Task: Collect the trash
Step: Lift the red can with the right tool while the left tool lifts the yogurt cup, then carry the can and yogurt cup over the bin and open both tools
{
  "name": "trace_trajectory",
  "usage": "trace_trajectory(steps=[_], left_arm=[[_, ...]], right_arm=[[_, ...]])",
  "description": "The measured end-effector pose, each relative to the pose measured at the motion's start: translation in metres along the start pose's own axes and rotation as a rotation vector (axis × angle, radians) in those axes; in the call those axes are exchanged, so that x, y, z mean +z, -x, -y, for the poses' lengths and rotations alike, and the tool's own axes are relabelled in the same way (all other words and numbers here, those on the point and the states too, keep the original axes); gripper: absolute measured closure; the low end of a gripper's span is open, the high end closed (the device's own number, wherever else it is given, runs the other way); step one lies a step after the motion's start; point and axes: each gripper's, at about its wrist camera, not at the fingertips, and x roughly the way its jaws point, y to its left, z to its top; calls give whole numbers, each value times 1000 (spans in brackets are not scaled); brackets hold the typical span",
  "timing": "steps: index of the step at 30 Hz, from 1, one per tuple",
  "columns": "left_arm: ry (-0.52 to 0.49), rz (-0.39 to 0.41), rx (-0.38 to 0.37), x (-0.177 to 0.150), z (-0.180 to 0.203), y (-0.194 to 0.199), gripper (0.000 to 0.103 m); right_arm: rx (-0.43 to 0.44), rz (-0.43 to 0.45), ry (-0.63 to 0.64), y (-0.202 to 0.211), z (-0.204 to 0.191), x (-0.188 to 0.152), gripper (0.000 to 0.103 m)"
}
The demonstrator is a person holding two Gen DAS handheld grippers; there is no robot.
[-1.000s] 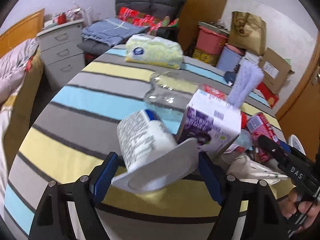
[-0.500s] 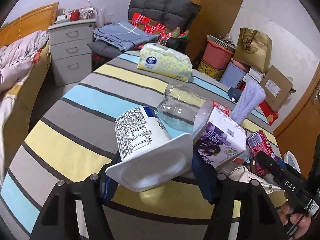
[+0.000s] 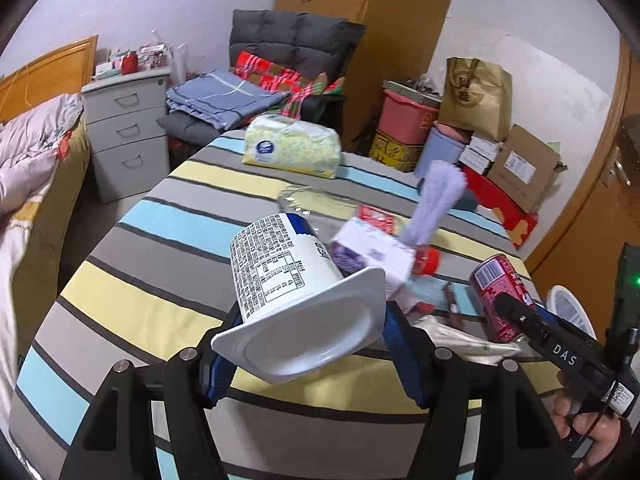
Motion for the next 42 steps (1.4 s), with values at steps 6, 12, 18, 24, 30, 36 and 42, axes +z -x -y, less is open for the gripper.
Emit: trace_trajectory(steps=[6,12,18,24,30,36,42], left_arm=[[-38,17,-40,-2,23,13,36],[-76,32,-81,-4,50,27,37],[-131,34,-128,-6,87,33,36],[-183,28,-182,-9,125,35,36],[-240,11,-244,-17,170,32,36],[-297,1,-300,-24,215,29,36],[-360,-14,-352,-32,259,25,36]], right_arm=[[-12,23,-3,18,9,-3,48],[-29,52,-27,34,25,-4,48],[-59,84,-56,52,43,-6,48],[-121,103,-73,68,64,-11,48],[-173,124,-104,84,86,-16,48],[-223,146,-139,101,111,-20,48],[-267,162,-169,115,134,-26,48]])
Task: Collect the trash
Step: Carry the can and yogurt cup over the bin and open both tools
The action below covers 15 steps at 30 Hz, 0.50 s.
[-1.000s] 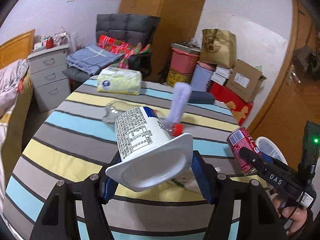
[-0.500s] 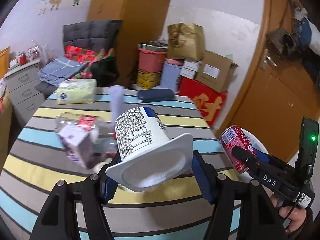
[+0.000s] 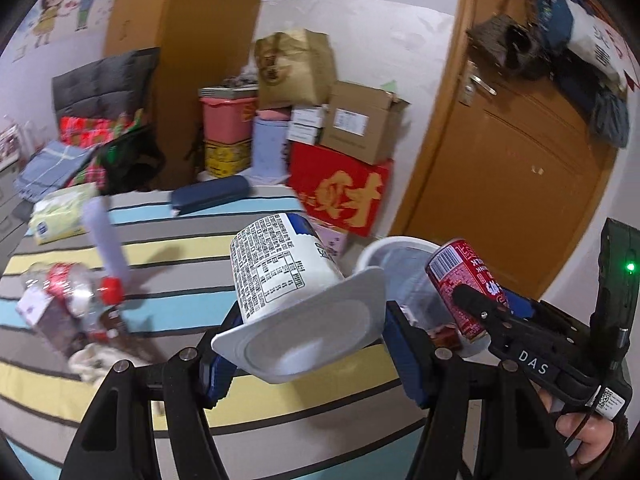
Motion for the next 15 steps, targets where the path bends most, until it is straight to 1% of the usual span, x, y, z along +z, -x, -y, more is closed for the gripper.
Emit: trace_trajectory(steps=[7,11,15], left_arm=[[-62,-36,-67,6,45,-31,36],[-94,-38,-79,9,66,-43,36],[-124,-53,-107,10,87,-57,36]], right_arm=[[-46,9,-28,6,29,-2,48],[-68,-1,-35,5,42,-3,48],[-86,-11,-51,3,55,-3,48]])
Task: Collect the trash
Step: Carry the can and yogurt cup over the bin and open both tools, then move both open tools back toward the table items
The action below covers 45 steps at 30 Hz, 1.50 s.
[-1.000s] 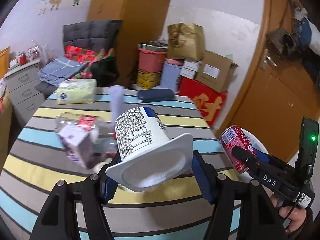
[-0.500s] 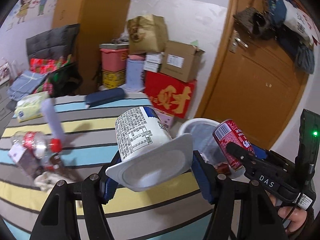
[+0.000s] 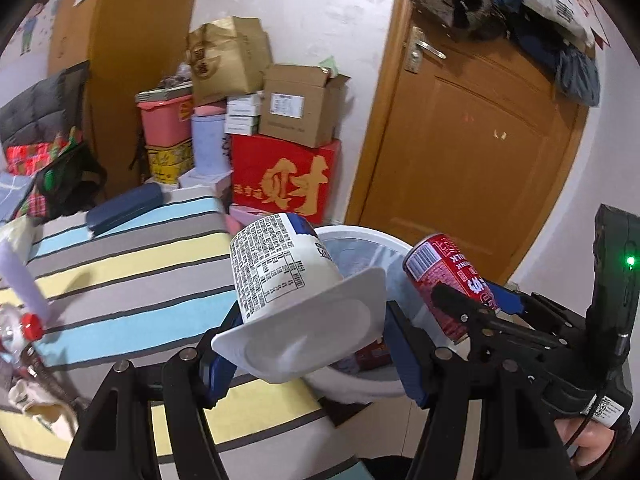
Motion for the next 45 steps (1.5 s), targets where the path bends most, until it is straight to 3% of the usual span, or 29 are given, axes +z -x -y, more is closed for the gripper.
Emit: trace_trajectory(steps=[16,22,33,45], left_arm=[[-33,-115,-39,7,22,-64,35],[-23,-141,-97,7,22,-77,35],[-3,-124,-106,5,17,-67,32],[18,-65,-55,0,4,-29,32]], right_arm=[[-33,-70,-6,-23,26,-2,48],[-34,-71,29,-28,27,-3,48],[-40,-41,9,-19,28,0,48],[-31,2,16,-2,13,-1,48]])
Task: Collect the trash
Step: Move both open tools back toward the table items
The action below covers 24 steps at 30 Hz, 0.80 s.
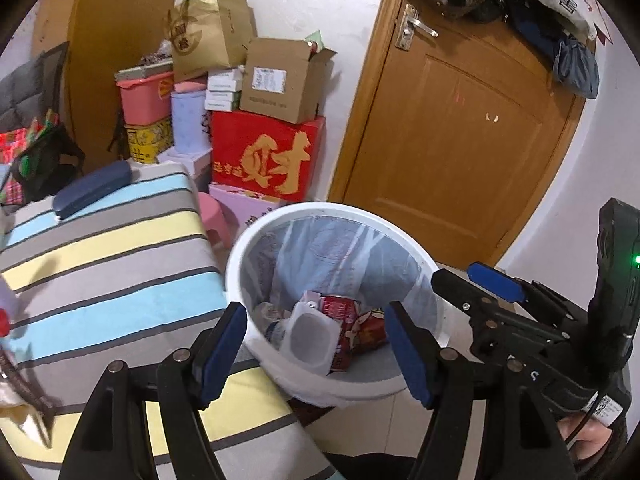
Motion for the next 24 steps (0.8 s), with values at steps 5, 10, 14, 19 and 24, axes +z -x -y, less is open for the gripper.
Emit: trace_trajectory(steps=[5,10,14,19,24], left_arm=[[26,26,19,-7,-11,21,32],[53,62,43,-20,-27,49,32],[71,84,68,-28,-40,69,32],[103,114,123,-40,-60,96,32],[143,134,189,-54,-84,117,32]], right_arm=[[15,26,12,10,-14,-1,48],[36,43,28,17,-29,-2,48],[57,51,42,21,-41,-5,48],[90,59,62,22,-58,-8,48],[130,52,78,24,-74,-11,48]])
